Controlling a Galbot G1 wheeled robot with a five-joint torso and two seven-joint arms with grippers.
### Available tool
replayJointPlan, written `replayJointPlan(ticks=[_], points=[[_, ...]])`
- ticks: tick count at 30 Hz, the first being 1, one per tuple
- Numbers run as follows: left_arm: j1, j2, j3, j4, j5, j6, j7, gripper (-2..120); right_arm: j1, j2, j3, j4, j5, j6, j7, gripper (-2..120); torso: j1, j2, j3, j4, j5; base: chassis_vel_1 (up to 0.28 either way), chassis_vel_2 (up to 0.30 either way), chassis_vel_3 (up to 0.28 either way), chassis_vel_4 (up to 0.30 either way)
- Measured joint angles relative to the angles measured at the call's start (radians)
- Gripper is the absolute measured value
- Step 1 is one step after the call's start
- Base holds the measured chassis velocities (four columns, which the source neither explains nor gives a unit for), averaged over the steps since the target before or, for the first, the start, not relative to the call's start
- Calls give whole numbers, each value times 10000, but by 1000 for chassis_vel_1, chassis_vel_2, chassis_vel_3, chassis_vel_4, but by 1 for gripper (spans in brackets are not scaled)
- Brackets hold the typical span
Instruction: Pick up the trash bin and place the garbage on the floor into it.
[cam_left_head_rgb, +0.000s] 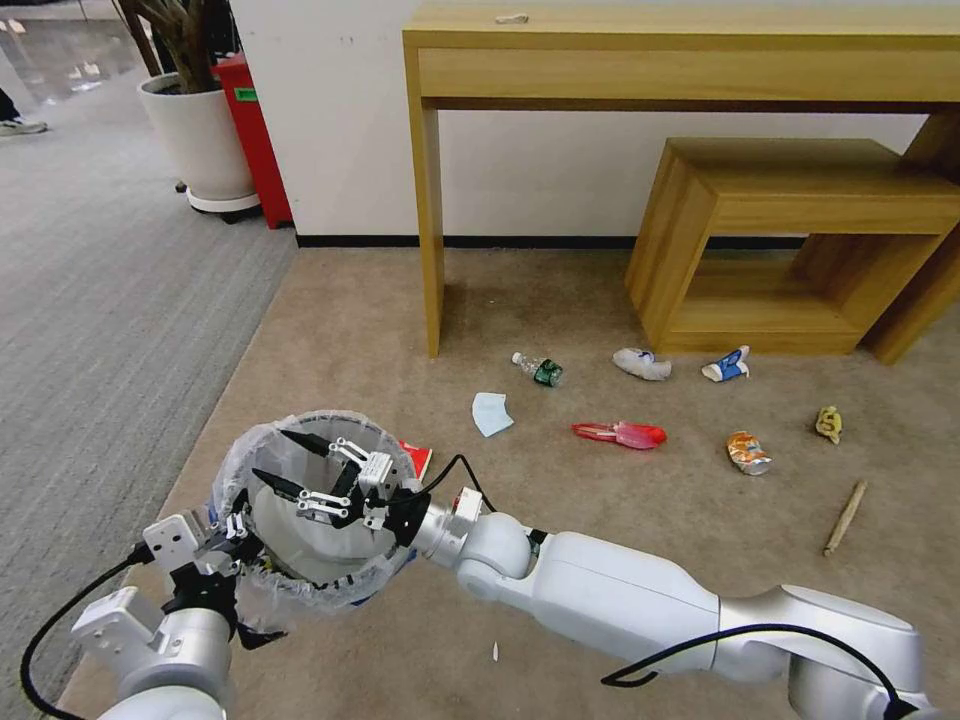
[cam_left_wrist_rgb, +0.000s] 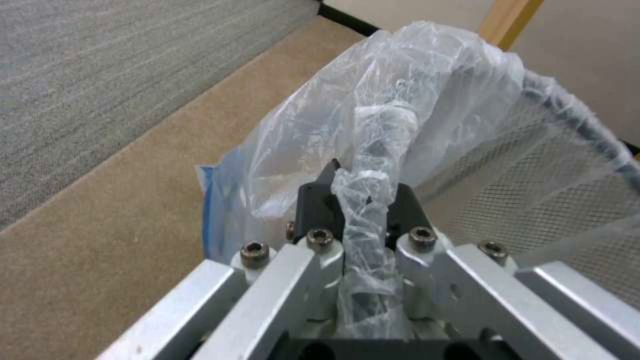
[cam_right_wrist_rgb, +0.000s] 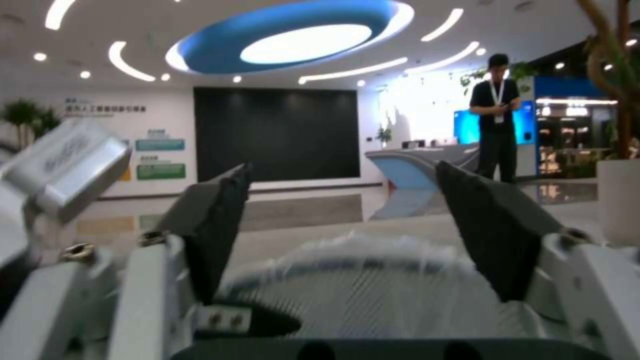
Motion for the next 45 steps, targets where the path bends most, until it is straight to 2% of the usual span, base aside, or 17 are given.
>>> replayJointPlan(ticks=[3,4,5,7,8,11,12,14,19,26,27,31,32,35,45], points=[[-131,62,-106,170,-52,-17,-6,3,0,-227,444,560,278,-497,544,90,0,0,-1,0,0,0,0,0,0],[-131,62,-106,170,-52,-17,-6,3,0,-227,444,560,278,-497,544,90,0,0,-1,0,0,0,0,0,0],[-186,100,-139,252,-78,-23,-19,3,-4,-426,699,892,450,-748,1009,96,0,1,0,2,3,0,0,0,0],[-256,157,-182,375,-101,-33,-29,3,-67,-822,1160,1262,668,-1068,1570,99,0,1,-1,-1,0,0,0,0,0],[-256,157,-182,375,-101,-33,-29,3,-67,-822,1160,1262,668,-1068,1570,99,0,1,-1,-1,0,0,0,0,0],[-435,240,-244,658,-106,-59,-40,3,-285,-1757,2093,1786,859,-1454,2478,100,0,1,0,-2,2,0,0,0,0],[-435,240,-244,658,-106,-59,-40,3,-285,-1757,2093,1786,859,-1454,2478,100,0,1,0,-2,2,0,0,0,0],[-584,279,-264,816,-116,-73,-52,3,-567,-2301,2787,2166,904,-1813,3035,100,0,1,-1,-1,3,0,0,0,0],[-738,349,-305,1015,-152,-74,-70,3,-1062,-2900,3692,2419,738,-2219,3745,100,0,1,0,-1,4,0,0,0,0],[-984,537,-373,1459,-240,-93,-79,3,-3049,-4187,5906,2344,-170,-2505,4599,100,0,1,-1,-2,3,0,0,0,0],[-984,537,-373,1459,-240,-93,-79,3,-3049,-4187,5906,2344,-170,-2505,4599,100,0,1,-1,-2,3,0,0,0,0],[-1161,559,-382,1766,-214,-41,76,3,-4587,-4671,7277,2225,-493,-2369,4712,100,0,1,-1,-2,3,0,0,0,0],[-1161,559,-382,1766,-214,-41,76,3,-4587,-4671,7277,2225,-493,-2369,4712,100,0,1,-1,-2,3,0,0,0,0],[-1212,559,-418,1961,-113,-67,412,3,-5406,-4816,8078,2217,-676,-2208,4714,100,0,1,-1,-2,2,0,0,0,0],[-1064,488,-373,2254,107,-205,755,3,-6151,-4810,8774,2191,-1294,-2256,4927,100,0,1,-1,1,0,0,0,0,0]])
